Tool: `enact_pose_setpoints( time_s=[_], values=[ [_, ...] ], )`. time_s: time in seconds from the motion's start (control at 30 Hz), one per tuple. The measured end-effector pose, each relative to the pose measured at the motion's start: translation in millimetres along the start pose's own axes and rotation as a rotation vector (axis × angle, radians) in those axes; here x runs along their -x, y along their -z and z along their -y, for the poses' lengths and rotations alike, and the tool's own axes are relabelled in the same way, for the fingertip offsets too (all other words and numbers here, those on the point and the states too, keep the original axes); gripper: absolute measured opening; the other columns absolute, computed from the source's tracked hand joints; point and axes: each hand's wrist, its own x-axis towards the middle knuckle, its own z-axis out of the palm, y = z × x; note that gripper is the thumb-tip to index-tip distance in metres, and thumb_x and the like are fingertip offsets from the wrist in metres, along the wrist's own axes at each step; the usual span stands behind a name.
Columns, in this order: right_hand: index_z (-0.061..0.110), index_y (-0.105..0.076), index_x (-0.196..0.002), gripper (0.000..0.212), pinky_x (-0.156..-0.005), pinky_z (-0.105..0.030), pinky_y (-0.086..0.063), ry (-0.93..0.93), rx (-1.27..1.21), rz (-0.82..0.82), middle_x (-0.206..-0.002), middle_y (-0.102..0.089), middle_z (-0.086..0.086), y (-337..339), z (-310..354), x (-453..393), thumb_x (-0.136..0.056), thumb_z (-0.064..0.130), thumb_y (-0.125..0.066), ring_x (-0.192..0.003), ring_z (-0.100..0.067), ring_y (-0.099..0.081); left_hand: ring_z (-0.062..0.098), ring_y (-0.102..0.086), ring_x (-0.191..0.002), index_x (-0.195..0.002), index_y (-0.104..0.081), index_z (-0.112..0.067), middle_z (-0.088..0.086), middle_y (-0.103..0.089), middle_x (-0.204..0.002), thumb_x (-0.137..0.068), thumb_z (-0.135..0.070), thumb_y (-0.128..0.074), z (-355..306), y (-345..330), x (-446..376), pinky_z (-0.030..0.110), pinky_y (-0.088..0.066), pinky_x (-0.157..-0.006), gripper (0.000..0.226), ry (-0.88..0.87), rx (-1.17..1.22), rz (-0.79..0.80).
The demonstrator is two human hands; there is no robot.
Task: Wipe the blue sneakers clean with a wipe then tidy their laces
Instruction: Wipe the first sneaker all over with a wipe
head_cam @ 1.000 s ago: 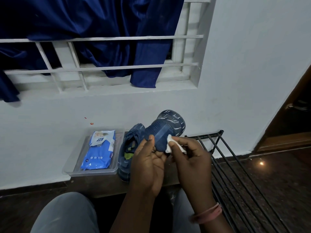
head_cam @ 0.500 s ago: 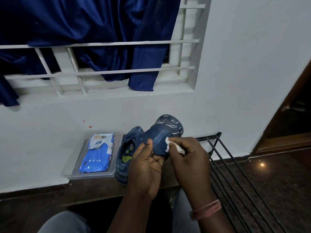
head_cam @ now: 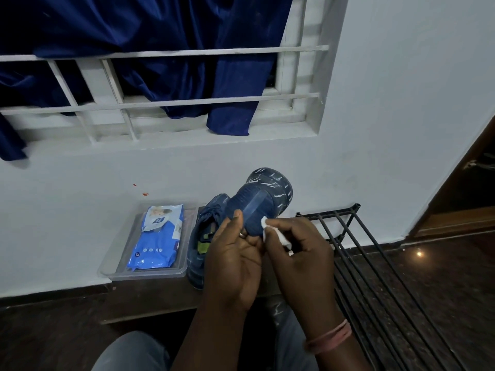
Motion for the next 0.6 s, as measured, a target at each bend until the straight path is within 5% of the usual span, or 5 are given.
enact_pose_setpoints(
  time_s=[0.07, 0.2, 0.4, 0.6],
  values=[
    [0.022, -0.076, -0.093, 0.021, -0.078, -0.033, -0.057, -0.053, -0.013, -0.074, -0.093, -0.07, 0.008, -0.6, -1.9, -2.6, -0.086, 0.002, -0.075, -0.091, -0.011, -0.069, 0.04, -0.056, -0.132, -0.143, -0.048, 0.007, 0.031, -0.058, -0.139, -0.107, -0.019, -0.044, -0.9, -2.0, 0.8, 0.048, -0.047, -0.111, 0.044, 0.0, 0.002, 0.002],
    [0.019, -0.076, -0.092, 0.018, -0.077, -0.033, -0.056, 0.021, -0.05, 0.07, -0.091, -0.071, 0.007, -4.3, 4.8, 3.4, -0.086, 0.002, -0.075, -0.089, -0.016, -0.07, 0.043, -0.051, -0.136, -0.143, -0.049, 0.007, 0.033, -0.054, -0.142, -0.106, -0.024, -0.048, -6.4, 7.5, 2.5, 0.055, -0.034, -0.12, 0.049, 0.028, -0.013, 0.05],
    [0.017, -0.077, -0.1, 0.016, -0.081, -0.024, -0.053, 0.04, 0.083, -0.134, -0.097, -0.07, 0.006, -4.1, 9.6, -6.5, -0.089, 0.006, -0.075, -0.095, -0.009, -0.068, 0.035, -0.063, -0.125, -0.136, -0.054, 0.007, 0.027, -0.064, -0.133, -0.107, -0.014, -0.04, -5.1, -1.8, 14.6, 0.04, -0.054, -0.103, 0.039, 0.01, 0.033, 0.094],
    [0.021, -0.078, -0.098, 0.015, -0.078, -0.023, -0.053, 0.077, 0.175, -0.058, -0.094, -0.069, 0.01, 5.8, 12.7, -10.7, -0.088, 0.009, -0.077, -0.09, -0.005, -0.067, 0.031, -0.068, -0.117, -0.131, -0.059, 0.004, 0.026, -0.067, -0.129, -0.107, -0.012, -0.038, -3.5, -2.1, 19.2, 0.036, -0.058, -0.094, 0.036, 0.024, 0.07, 0.108]
  ],
)
